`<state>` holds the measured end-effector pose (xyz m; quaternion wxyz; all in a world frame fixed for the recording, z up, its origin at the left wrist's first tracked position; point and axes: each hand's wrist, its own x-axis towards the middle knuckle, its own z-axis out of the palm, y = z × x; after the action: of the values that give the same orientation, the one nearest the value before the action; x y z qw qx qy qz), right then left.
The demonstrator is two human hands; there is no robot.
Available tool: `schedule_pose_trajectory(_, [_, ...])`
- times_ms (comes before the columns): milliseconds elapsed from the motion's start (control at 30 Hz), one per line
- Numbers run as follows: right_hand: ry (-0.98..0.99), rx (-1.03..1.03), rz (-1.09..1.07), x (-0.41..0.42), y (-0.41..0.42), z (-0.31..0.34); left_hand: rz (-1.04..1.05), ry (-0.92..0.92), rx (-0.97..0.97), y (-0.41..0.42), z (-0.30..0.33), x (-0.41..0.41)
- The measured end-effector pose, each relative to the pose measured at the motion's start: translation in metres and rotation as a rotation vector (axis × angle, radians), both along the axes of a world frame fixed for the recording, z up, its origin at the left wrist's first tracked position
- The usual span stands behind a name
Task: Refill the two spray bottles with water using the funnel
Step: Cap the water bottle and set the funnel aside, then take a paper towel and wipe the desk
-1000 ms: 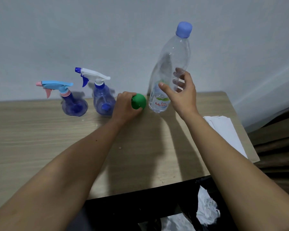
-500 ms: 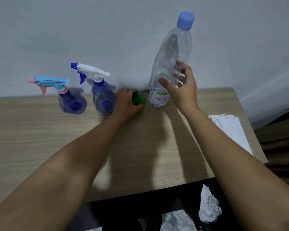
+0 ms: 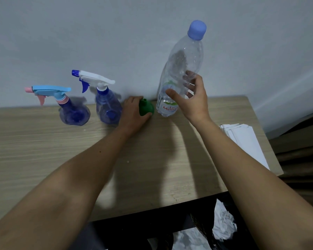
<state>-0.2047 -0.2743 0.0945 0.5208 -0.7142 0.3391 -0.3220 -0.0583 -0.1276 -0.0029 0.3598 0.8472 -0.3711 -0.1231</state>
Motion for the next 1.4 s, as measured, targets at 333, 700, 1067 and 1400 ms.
schedule_pose_trajectory(333, [0.042, -0.032, 0.006, -0.029, 0.004, 0.014, 0.024, 0.07, -0.123, 0.021, 0.013, -0.012])
schedule_pose_trajectory(700, [0.122, -0.031, -0.095, -0.122, 0.019, -0.006, 0.006, 0.012, -0.146, 0.054, -0.009, -0.089])
schedule_pose_trajectory(1067, [0.249, 0.003, -0.355, -0.261, 0.021, -0.037, -0.575, -0.107, -0.077, -0.02, 0.008, -0.178])
schedule_pose_trajectory(1400, [0.343, -0.073, -0.573, -0.348, 0.027, -0.077, -0.773, -0.191, -0.137, -0.122, 0.028, -0.239])
